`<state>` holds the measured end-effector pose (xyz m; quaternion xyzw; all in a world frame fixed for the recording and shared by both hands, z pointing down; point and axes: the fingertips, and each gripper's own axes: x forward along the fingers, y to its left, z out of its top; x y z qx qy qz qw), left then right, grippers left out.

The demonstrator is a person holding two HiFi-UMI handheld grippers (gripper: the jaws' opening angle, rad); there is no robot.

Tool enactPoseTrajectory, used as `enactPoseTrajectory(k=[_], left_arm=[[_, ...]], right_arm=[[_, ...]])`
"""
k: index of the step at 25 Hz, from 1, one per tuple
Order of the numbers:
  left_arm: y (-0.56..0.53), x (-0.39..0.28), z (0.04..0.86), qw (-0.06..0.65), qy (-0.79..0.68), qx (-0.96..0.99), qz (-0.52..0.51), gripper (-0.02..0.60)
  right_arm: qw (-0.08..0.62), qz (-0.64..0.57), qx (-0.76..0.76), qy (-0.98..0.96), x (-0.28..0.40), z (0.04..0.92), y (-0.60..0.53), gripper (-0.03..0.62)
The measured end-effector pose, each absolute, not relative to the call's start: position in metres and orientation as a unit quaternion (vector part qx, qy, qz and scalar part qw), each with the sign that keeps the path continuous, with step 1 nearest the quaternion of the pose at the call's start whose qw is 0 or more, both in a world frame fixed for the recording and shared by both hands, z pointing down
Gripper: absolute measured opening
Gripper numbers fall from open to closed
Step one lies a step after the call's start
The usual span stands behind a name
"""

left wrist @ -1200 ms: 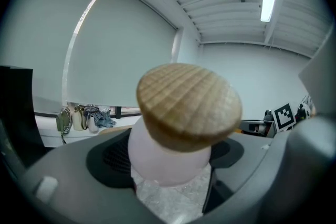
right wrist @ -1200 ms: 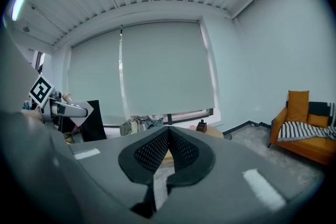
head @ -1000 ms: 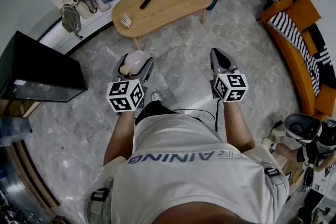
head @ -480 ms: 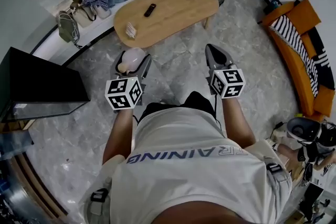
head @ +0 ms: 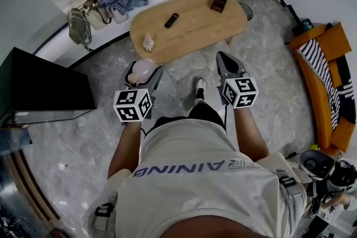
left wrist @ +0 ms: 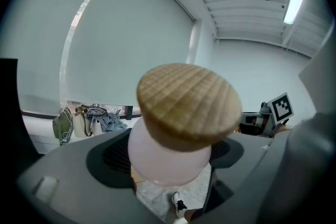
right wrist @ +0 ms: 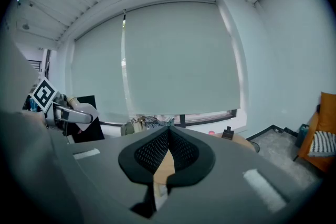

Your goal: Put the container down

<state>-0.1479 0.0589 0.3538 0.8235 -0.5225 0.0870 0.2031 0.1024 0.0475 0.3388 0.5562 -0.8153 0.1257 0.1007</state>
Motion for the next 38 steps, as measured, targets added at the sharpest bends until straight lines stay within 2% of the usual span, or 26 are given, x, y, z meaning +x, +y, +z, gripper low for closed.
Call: enactPoseTrajectory(k=[18,25,38], left_arm=[[-0.151,-0.070,0.357,0.224,-0.605,0.758,0.095,0.402],[-0.207,-0.062,0.372,0.233,-0.633,0.731,0.104,0.402],[-0.222,-0.106,0.417,0.244,-0.575,0.765,0.157,0.402]], right_arm=[[0.141,0.166,0.448,-0.867,0.168,0.377,-0.212,0.015],[0.154,0.183,0.426,-0.872,0.179,0.403,-0.278,0.015],[0.164,0.189,0.440,-0.862,0.104,0.413,-0.283,0.015]])
